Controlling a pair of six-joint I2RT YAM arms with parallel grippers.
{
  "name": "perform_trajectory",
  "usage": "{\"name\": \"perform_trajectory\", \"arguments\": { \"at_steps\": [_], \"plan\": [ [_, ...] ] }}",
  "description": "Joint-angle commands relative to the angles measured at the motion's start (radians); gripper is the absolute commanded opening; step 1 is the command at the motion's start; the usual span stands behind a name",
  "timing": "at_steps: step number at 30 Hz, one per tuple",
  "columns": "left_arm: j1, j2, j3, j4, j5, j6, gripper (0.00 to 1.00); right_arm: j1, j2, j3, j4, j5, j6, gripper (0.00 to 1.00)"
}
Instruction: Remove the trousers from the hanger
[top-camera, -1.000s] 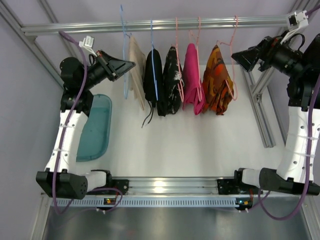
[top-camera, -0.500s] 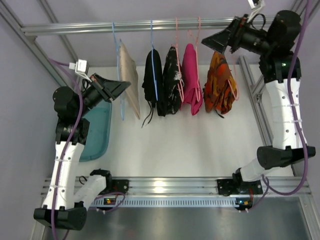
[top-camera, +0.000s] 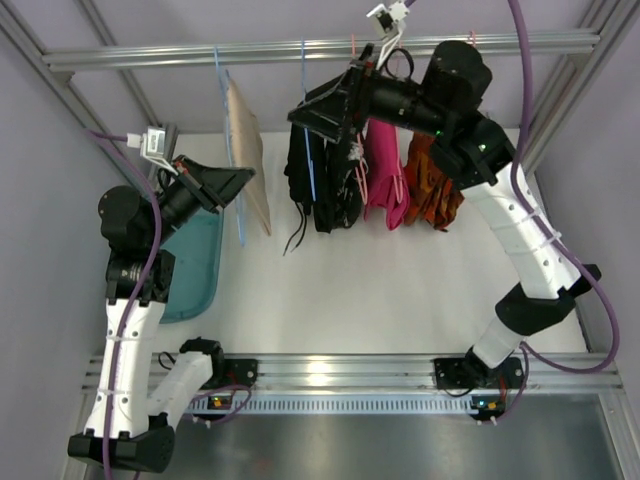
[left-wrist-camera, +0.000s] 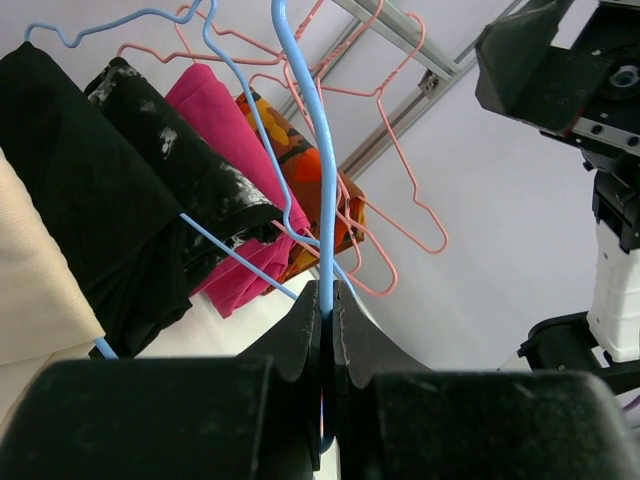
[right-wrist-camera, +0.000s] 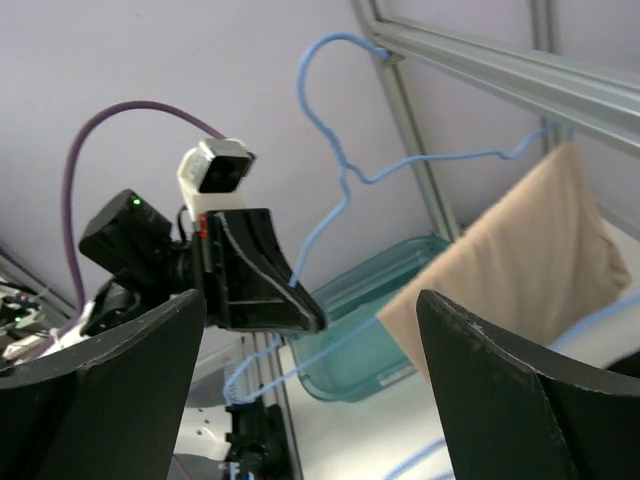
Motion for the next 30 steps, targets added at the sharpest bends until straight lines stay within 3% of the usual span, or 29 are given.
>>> {"name": "perform_trajectory", "arguments": {
  "at_steps": [1, 12, 25, 28, 30],
  "plan": [
    [0.001, -0.022, 0.059, 0.128, -0.009, 0.035, 0.00, 0.102, 0.021, -0.006, 0.149, 0.124, 0.082, 0.87],
    [0.011, -0.056, 0.073, 0.129, 0.024, 0.029, 0.00, 0.258, 0.144, -0.049, 0.257, 0.177, 0.230, 0.73],
    [0.012, -0.073, 0.062, 0.129, 0.060, 0.017, 0.00, 0.306, 0.247, 0.029, 0.346, 0.149, 0.303, 0.63],
    [0.012, -0.076, 0.058, 0.128, 0.070, 0.017, 0.00, 0.307, 0.263, 0.048, 0.357, 0.144, 0.316, 0.52],
    [0.012, -0.082, 0.052, 0.128, 0.073, 0.026, 0.00, 0.307, 0.265, 0.051, 0.363, 0.144, 0.322, 0.37]
  ]
}}
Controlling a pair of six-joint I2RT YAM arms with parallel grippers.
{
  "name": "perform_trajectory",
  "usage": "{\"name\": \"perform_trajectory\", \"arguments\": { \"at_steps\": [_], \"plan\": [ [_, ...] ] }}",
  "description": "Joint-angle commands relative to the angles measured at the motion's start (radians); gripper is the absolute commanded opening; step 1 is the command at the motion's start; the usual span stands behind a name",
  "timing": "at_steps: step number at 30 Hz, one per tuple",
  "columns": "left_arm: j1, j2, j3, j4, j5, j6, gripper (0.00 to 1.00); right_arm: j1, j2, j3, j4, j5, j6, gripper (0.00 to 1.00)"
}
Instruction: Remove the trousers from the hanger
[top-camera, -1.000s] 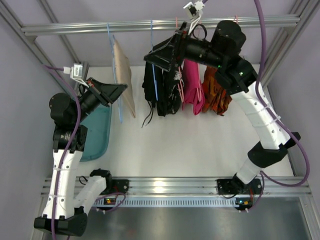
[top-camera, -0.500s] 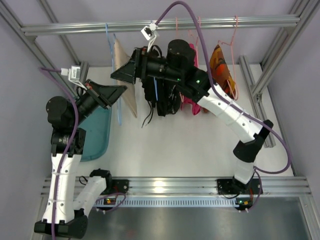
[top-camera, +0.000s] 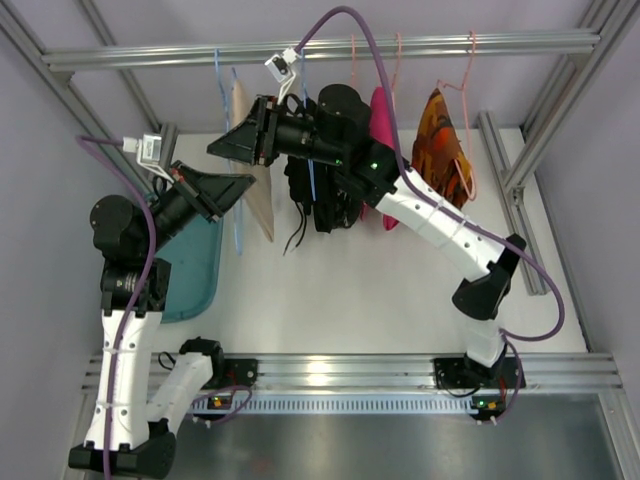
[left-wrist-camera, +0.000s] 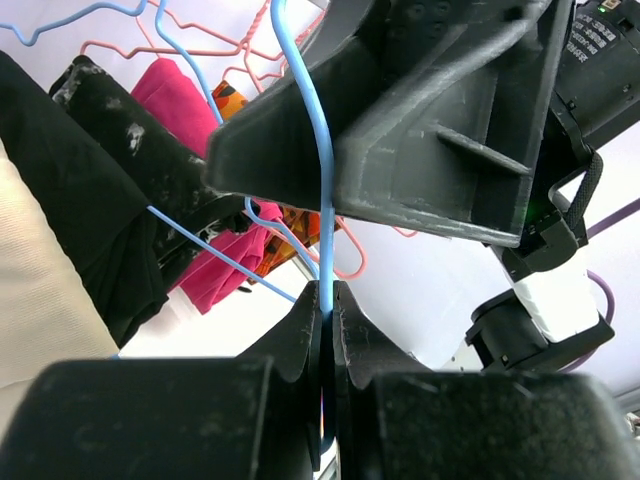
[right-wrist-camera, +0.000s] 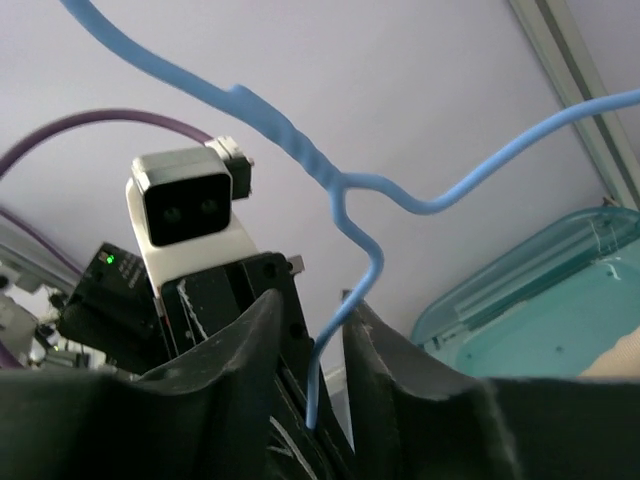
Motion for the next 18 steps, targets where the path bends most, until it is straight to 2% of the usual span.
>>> {"name": "perform_trajectory", "arguments": {
  "at_steps": [1, 2, 3, 5, 6, 7, 8, 10, 11, 18],
  "plan": [
    [0.006, -0.039, 0.032, 0.144, 0.024, 0.042, 0.00, 0.020, 0.001, 0.053, 0.078, -0.010, 0.023, 0.31],
    [0.006, -0.042, 0.029, 0.144, 0.024, 0.049, 0.00, 0.020, -0.002, 0.052, 0.078, -0.015, 0.025, 0.18],
    [0.006, -0.044, 0.023, 0.144, 0.024, 0.069, 0.00, 0.019, -0.010, 0.050, 0.078, -0.018, 0.026, 0.10],
    [0.006, -0.050, 0.021, 0.119, 0.008, 0.101, 0.13, 0.020, -0.022, 0.038, 0.078, -0.023, 0.034, 0.00],
    [0.006, -0.054, 0.027, 0.104, -0.006, 0.144, 0.18, 0.020, -0.034, 0.035, 0.080, -0.027, 0.036, 0.00],
    [0.006, -0.057, 0.030, 0.064, -0.044, 0.166, 0.33, 0.020, -0.042, 0.032, 0.082, -0.033, 0.039, 0.00],
    [0.006, -0.062, 0.033, 0.047, -0.067, 0.189, 0.42, 0.020, -0.050, 0.023, 0.086, -0.037, 0.042, 0.00],
    [0.006, -0.082, 0.041, 0.016, -0.132, 0.252, 0.51, 0.016, -0.073, 0.017, 0.091, -0.046, 0.048, 0.00],
    [0.006, -0.090, 0.044, -0.013, -0.155, 0.273, 0.62, 0.013, -0.081, 0.010, 0.092, -0.046, 0.056, 0.00],
    [0.006, -0.192, 0.035, -0.145, -0.429, 0.465, 0.71, -0.017, -0.160, -0.029, 0.114, -0.078, 0.137, 0.00]
  ]
}}
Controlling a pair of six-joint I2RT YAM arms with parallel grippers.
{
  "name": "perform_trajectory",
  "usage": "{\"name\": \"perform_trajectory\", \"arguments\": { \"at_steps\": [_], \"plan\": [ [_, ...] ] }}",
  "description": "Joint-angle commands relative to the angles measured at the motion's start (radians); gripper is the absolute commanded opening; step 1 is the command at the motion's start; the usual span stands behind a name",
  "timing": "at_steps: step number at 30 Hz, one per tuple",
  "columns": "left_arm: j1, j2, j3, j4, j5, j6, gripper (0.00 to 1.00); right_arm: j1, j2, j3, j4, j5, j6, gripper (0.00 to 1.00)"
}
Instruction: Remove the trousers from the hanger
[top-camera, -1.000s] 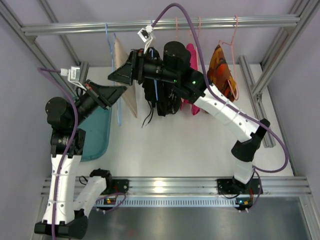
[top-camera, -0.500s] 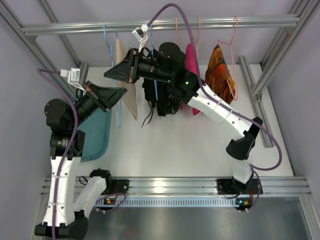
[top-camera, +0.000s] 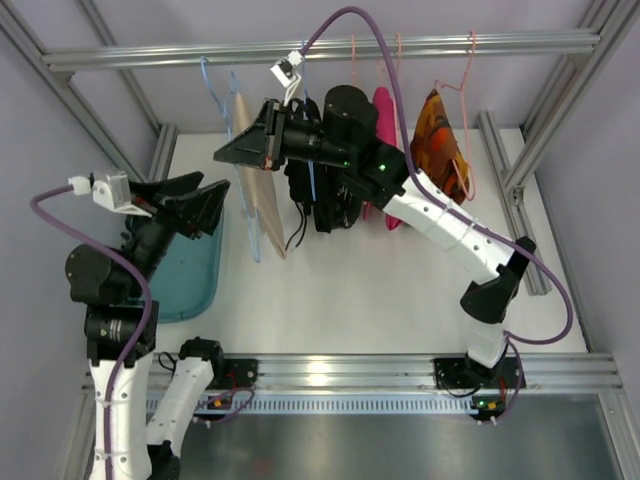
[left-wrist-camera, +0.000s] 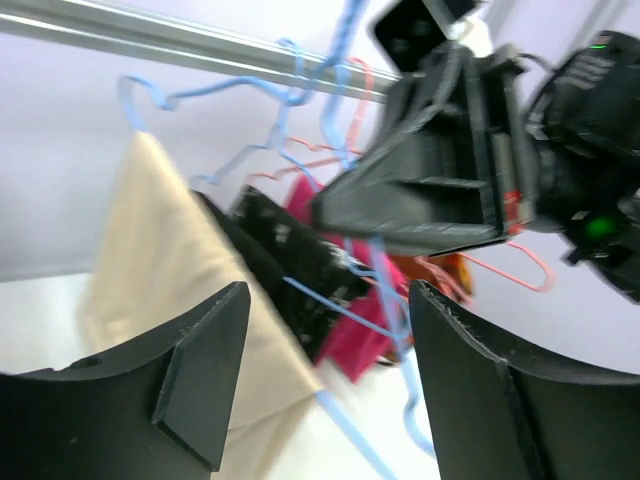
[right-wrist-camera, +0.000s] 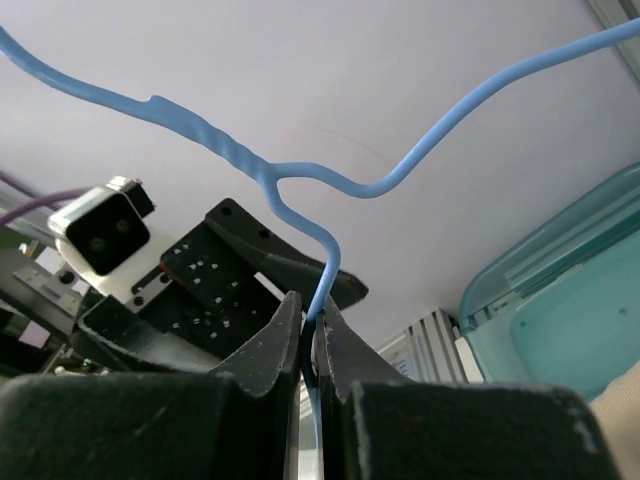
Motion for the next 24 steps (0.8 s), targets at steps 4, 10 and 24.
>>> {"name": "perform_trajectory", "arguments": {
  "at_steps": [4, 10, 24],
  "plan": [
    [0.005, -0.116, -0.074, -0.107, -0.251, 0.272, 0.80, -0.017, -0.149, -0.010, 0.181, -0.075, 0.113, 0.00],
    [0.005, -0.260, -0.278, -0.150, -0.056, 0.496, 0.87, -0.023, -0.174, -0.019, 0.200, -0.100, 0.161, 0.00],
    [0.005, -0.148, -0.341, -0.021, 0.220, 0.731, 0.89, -0.038, -0.188, -0.045, 0.189, -0.084, 0.184, 0.00]
  ]
}}
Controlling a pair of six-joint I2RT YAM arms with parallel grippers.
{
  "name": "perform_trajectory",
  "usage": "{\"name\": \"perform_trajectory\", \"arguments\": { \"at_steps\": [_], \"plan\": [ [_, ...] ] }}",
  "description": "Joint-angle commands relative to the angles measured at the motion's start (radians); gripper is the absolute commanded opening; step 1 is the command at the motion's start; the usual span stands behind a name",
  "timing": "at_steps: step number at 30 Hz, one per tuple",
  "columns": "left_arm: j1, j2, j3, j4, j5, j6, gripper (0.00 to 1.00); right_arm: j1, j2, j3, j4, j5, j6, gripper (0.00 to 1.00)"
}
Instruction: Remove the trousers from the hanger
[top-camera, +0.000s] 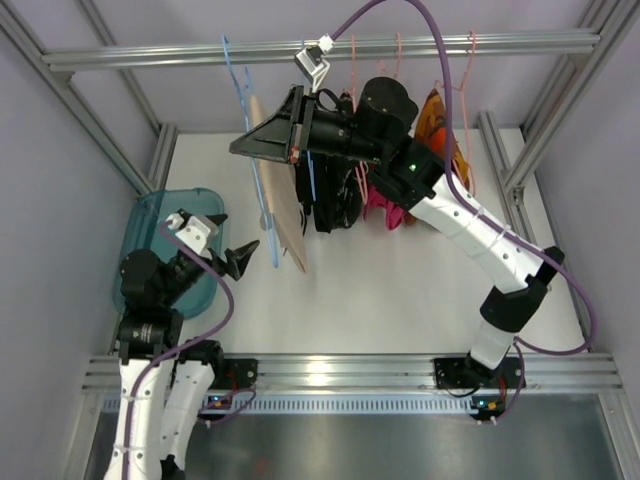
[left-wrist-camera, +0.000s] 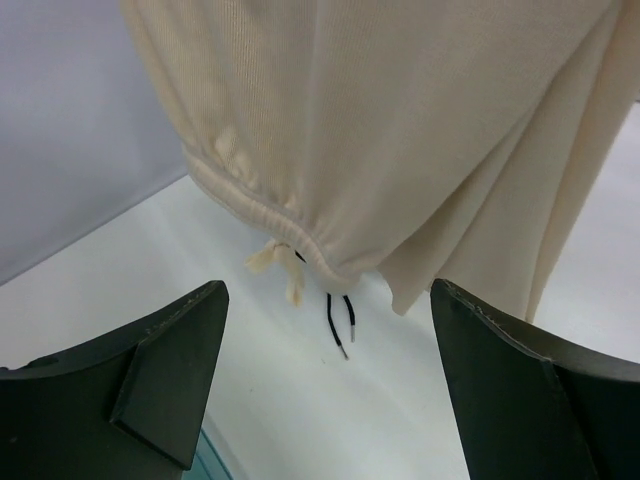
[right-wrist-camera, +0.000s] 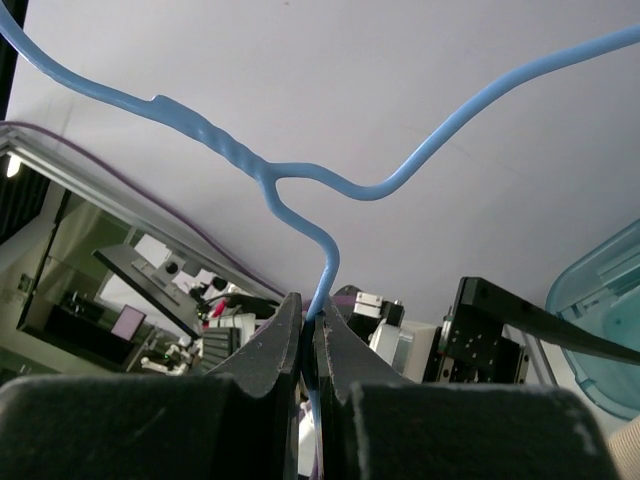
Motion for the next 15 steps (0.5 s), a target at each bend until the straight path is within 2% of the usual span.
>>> {"name": "perform_trajectory", "arguments": {
  "at_steps": [1, 7, 15],
  "plan": [
    [0.005, 0.075, 0.057, 0.133, 0.071, 0.062, 0.88, -0.008, -0.058, 0.017, 0.135, 0.001, -0.006, 0.00],
    [0.001, 0.143, 0.120, 0.162, 0.140, 0.039, 0.80, -0.006, -0.046, 0.022, 0.131, 0.009, -0.006, 0.00],
    [-0.006, 0.128, 0.114, 0.162, 0.192, 0.019, 0.79, -0.008, -0.017, 0.045, 0.129, 0.018, -0.003, 0.00]
  ]
}}
